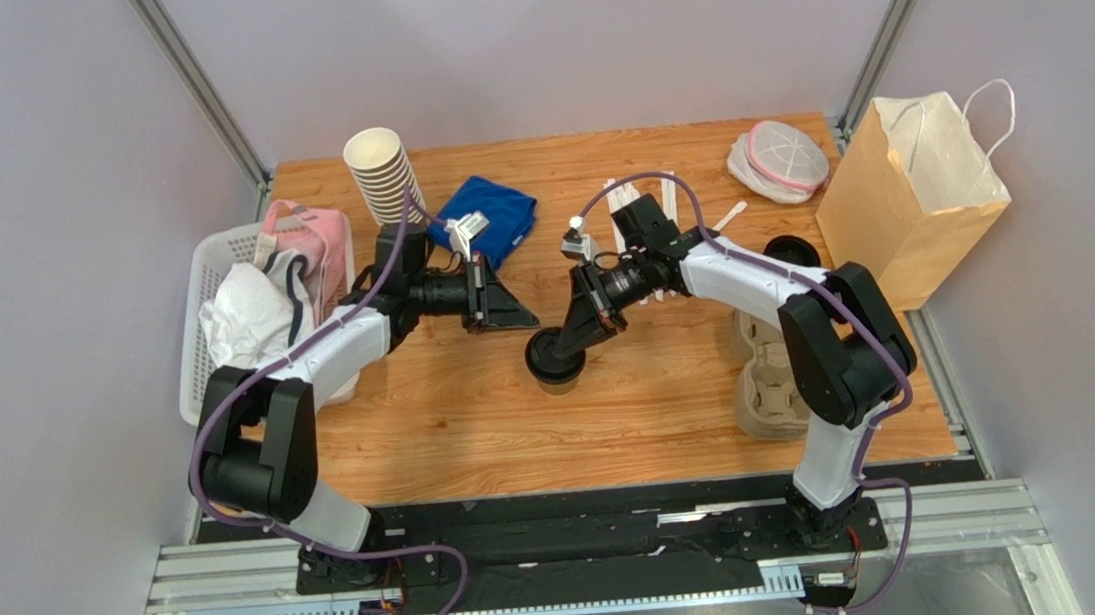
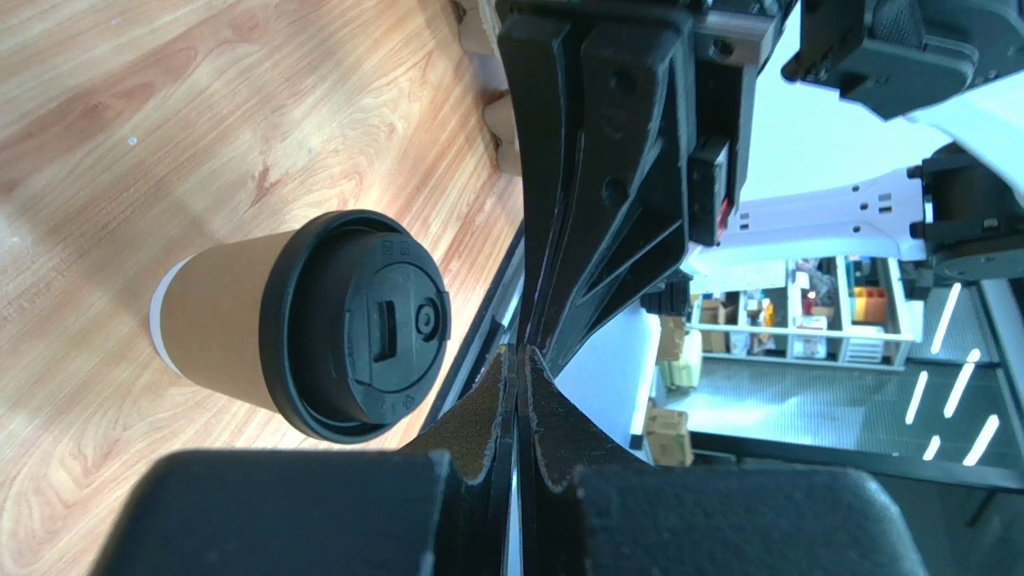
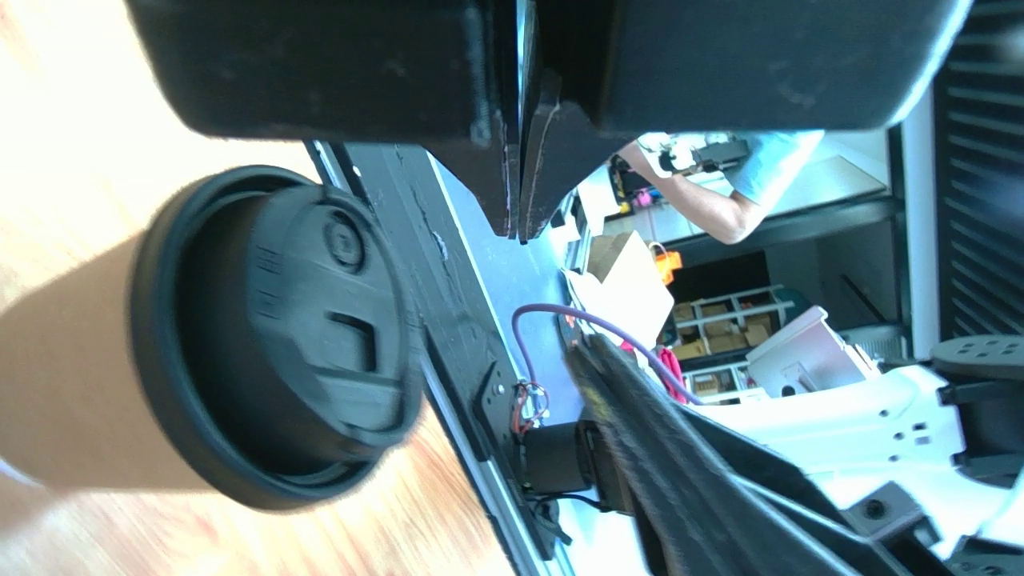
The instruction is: Pack the takeout coffee
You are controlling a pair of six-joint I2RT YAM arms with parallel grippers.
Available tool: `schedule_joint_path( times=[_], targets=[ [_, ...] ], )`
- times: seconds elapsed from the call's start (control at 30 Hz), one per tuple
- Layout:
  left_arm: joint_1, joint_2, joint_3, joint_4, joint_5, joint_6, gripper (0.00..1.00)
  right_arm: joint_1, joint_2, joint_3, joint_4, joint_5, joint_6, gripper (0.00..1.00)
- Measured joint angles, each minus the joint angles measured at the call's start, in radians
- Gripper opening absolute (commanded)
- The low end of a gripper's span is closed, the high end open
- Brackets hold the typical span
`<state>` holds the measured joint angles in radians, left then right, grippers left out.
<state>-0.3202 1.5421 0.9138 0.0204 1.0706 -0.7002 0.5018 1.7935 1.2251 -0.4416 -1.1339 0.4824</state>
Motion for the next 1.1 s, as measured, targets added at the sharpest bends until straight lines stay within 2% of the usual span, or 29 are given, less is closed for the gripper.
schedule_joint_path(
  times=[0.17,0.4,1.1],
  targets=[
    [-0.012,-0.001,-0.036,0.008,0.000,0.010,0.00,0.000,0.002,-0.038,0.014,0.018,0.021,0.00],
    [-0.092,-0.077,-0.176,0.025,-0.030,0.014,0.00,0.005,0.003,-0.074,0.100,0.024,0.078,0.00],
    [-0.135,-0.048,-0.178,0.151,-0.098,-0.065,0.00,0.021,0.029,-0.102,0.143,0.048,0.124,0.00]
  ],
)
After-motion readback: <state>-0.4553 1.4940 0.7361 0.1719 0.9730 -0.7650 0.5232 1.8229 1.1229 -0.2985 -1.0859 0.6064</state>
